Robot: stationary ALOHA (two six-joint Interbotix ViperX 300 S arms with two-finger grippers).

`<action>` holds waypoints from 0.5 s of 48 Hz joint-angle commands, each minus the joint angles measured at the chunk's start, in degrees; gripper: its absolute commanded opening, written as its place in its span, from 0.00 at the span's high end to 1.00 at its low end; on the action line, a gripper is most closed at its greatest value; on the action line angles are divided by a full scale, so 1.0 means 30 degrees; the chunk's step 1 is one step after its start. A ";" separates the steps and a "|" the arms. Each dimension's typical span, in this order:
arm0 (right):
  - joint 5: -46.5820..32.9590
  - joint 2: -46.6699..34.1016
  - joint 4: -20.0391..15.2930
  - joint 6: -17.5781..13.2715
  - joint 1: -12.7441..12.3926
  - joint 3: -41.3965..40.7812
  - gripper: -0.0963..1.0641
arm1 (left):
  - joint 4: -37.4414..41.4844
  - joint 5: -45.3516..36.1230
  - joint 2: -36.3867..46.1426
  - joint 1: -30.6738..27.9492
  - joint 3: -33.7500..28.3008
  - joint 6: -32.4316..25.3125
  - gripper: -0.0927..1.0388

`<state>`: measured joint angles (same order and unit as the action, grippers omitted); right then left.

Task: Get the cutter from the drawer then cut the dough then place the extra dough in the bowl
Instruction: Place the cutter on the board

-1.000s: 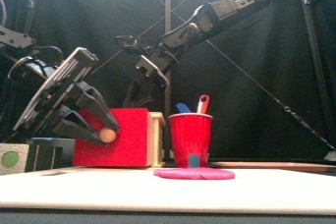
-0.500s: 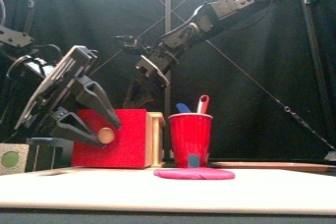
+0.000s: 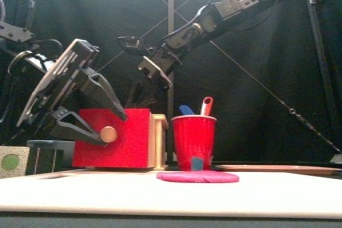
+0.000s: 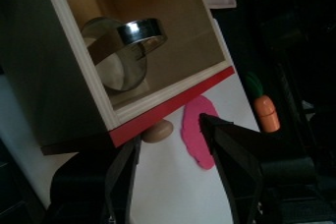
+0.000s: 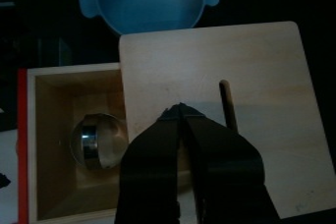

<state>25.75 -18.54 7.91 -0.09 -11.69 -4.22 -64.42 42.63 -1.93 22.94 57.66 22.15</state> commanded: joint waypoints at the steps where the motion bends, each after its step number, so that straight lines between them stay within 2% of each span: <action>1: 0.0205 0.0322 -0.0059 0.0000 -0.0029 0.0059 0.87 | 0.0088 0.0059 0.0322 0.0059 -0.0352 -0.0059 0.17; 15: 0.0205 0.0322 -0.0059 0.0000 -0.0029 0.0059 0.87 | 0.0117 -0.0527 0.0234 0.0117 -0.0439 -0.0029 0.17; 24: 0.0205 0.0322 -0.0059 0.0000 -0.0029 0.0117 0.87 | 0.0029 -0.2109 0.0322 -0.0029 -0.0381 0.0000 0.17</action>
<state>25.75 -18.63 7.82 -0.09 -11.69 -4.22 -64.42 37.62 -1.85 22.94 57.57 22.15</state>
